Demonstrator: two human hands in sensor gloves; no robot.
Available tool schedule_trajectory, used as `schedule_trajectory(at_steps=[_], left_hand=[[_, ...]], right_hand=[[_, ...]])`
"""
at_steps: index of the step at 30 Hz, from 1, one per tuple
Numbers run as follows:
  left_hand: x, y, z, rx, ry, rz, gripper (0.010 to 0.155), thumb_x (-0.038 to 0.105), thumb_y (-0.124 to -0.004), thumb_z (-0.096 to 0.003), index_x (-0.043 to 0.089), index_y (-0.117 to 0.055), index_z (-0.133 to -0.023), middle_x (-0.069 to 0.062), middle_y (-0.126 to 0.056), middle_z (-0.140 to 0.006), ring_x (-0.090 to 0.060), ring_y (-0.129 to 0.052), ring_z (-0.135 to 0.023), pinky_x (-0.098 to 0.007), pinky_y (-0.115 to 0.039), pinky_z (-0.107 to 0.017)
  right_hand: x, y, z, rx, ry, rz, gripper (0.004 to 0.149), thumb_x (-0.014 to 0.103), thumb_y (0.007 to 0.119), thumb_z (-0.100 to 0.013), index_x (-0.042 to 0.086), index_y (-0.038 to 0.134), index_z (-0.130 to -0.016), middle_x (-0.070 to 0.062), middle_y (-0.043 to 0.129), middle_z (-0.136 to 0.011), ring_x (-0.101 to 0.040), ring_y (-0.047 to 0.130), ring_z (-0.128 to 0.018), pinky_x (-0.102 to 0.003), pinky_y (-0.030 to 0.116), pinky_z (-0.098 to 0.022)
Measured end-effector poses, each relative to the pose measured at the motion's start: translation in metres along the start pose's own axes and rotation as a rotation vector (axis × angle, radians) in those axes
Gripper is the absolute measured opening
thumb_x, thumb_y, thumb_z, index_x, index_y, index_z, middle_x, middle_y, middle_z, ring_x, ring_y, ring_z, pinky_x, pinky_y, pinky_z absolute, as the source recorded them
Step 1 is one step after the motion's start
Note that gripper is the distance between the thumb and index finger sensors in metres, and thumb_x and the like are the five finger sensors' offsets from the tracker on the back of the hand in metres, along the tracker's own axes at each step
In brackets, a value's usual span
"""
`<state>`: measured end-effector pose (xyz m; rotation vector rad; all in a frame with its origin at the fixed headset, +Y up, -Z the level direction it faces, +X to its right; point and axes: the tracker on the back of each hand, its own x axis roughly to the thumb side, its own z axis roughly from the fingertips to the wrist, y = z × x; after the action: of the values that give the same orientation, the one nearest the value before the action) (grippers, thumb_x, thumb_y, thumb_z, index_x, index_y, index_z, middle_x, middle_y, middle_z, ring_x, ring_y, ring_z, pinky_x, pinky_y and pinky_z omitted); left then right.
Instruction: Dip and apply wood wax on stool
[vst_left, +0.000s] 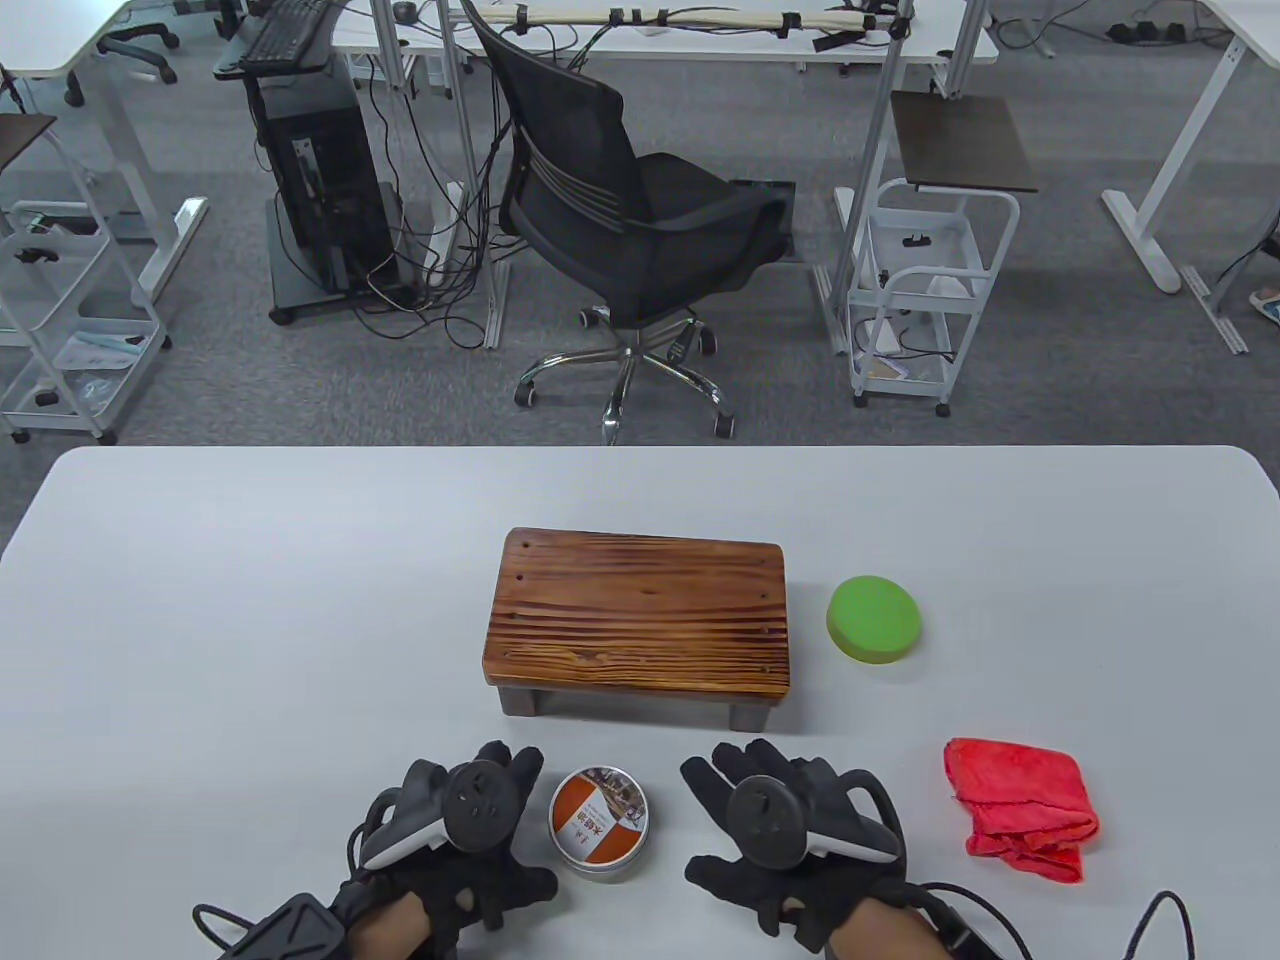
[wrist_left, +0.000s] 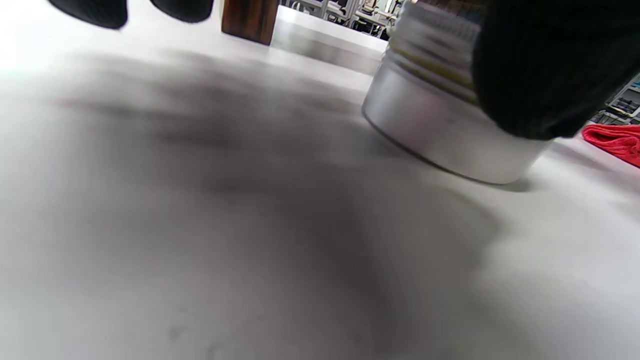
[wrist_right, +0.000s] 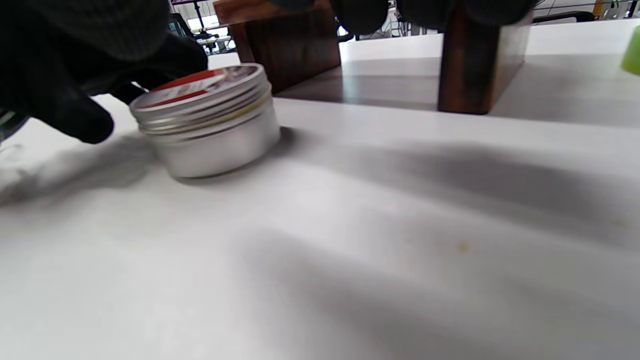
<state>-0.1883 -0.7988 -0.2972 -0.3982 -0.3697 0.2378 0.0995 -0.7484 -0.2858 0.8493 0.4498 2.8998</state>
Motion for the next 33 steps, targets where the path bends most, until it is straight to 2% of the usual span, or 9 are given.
schedule_trajectory(at_steps=[3, 7, 9, 12, 18, 25, 33], left_hand=[[-0.004, -0.007, -0.005, -0.027, 0.011, 0.019, 0.109, 0.068, -0.090, -0.0441, 0.019, -0.023, -0.115, -0.027, -0.012, -0.119, -0.063, -0.025, -0.104, -0.080, -0.046, -0.068], [-0.010, -0.013, -0.012, -0.040, 0.018, 0.062, 0.102, 0.068, -0.088, -0.0464, 0.026, -0.025, -0.114, -0.027, -0.007, -0.118, -0.063, -0.008, -0.099, -0.083, -0.032, -0.067], [-0.012, -0.015, -0.015, -0.056, 0.026, 0.084, 0.099, 0.069, -0.086, -0.0479, 0.026, -0.026, -0.114, -0.028, -0.005, -0.118, -0.063, -0.005, -0.098, -0.083, -0.028, -0.066], [-0.012, -0.017, -0.018, -0.057, 0.024, 0.092, 0.096, 0.069, -0.085, -0.0491, 0.028, -0.027, -0.114, -0.027, -0.003, -0.118, -0.063, -0.003, -0.098, -0.083, -0.025, -0.065], [-0.011, -0.025, -0.025, -0.095, 0.018, 0.118, 0.093, 0.069, -0.084, -0.0498, 0.030, -0.027, -0.113, -0.027, 0.003, -0.116, -0.062, 0.004, -0.096, -0.083, -0.014, -0.061], [-0.008, -0.029, -0.029, -0.104, -0.002, 0.145, 0.093, 0.068, -0.083, -0.0487, 0.031, -0.026, -0.112, -0.026, 0.007, -0.115, -0.060, 0.009, -0.094, -0.081, -0.008, -0.058], [-0.007, -0.030, -0.030, -0.116, -0.010, 0.144, 0.090, 0.064, -0.084, -0.0492, 0.032, -0.028, -0.111, -0.024, 0.008, -0.115, -0.060, 0.011, -0.094, -0.081, -0.006, -0.058]], right_hand=[[0.016, 0.003, -0.012, 0.009, 0.020, 0.000, 0.093, 0.074, 0.067, -0.050, 0.024, 0.032, -0.119, -0.014, 0.038, -0.118, -0.049, 0.048, -0.105, -0.071, 0.052, -0.070], [0.035, 0.006, -0.027, 0.018, 0.038, 0.004, 0.098, 0.077, 0.067, -0.049, 0.021, 0.028, -0.118, -0.015, 0.037, -0.115, -0.049, 0.049, -0.102, -0.071, 0.053, -0.069], [0.043, 0.007, -0.033, 0.043, 0.080, 0.024, 0.100, 0.079, 0.067, -0.049, 0.020, 0.026, -0.118, -0.015, 0.036, -0.114, -0.050, 0.050, -0.100, -0.070, 0.054, -0.069], [0.052, 0.009, -0.042, 0.074, 0.142, 0.053, 0.101, 0.081, 0.068, -0.049, 0.021, 0.024, -0.118, -0.015, 0.037, -0.112, -0.050, 0.052, -0.098, -0.070, 0.058, -0.068], [0.067, 0.012, -0.057, 0.114, 0.178, 0.067, 0.101, 0.084, 0.069, -0.049, 0.022, 0.024, -0.116, -0.010, 0.041, -0.110, -0.048, 0.058, -0.096, -0.069, 0.066, -0.064], [0.082, 0.017, -0.075, 0.151, 0.199, 0.133, 0.096, 0.080, 0.072, -0.051, 0.023, 0.024, -0.111, -0.008, 0.040, -0.107, -0.047, 0.063, -0.093, -0.066, 0.075, -0.060], [0.084, 0.018, -0.080, 0.119, 0.178, 0.131, 0.091, 0.077, 0.075, -0.051, 0.024, 0.030, -0.110, -0.008, 0.043, -0.106, -0.045, 0.069, -0.090, -0.061, 0.077, -0.060]])
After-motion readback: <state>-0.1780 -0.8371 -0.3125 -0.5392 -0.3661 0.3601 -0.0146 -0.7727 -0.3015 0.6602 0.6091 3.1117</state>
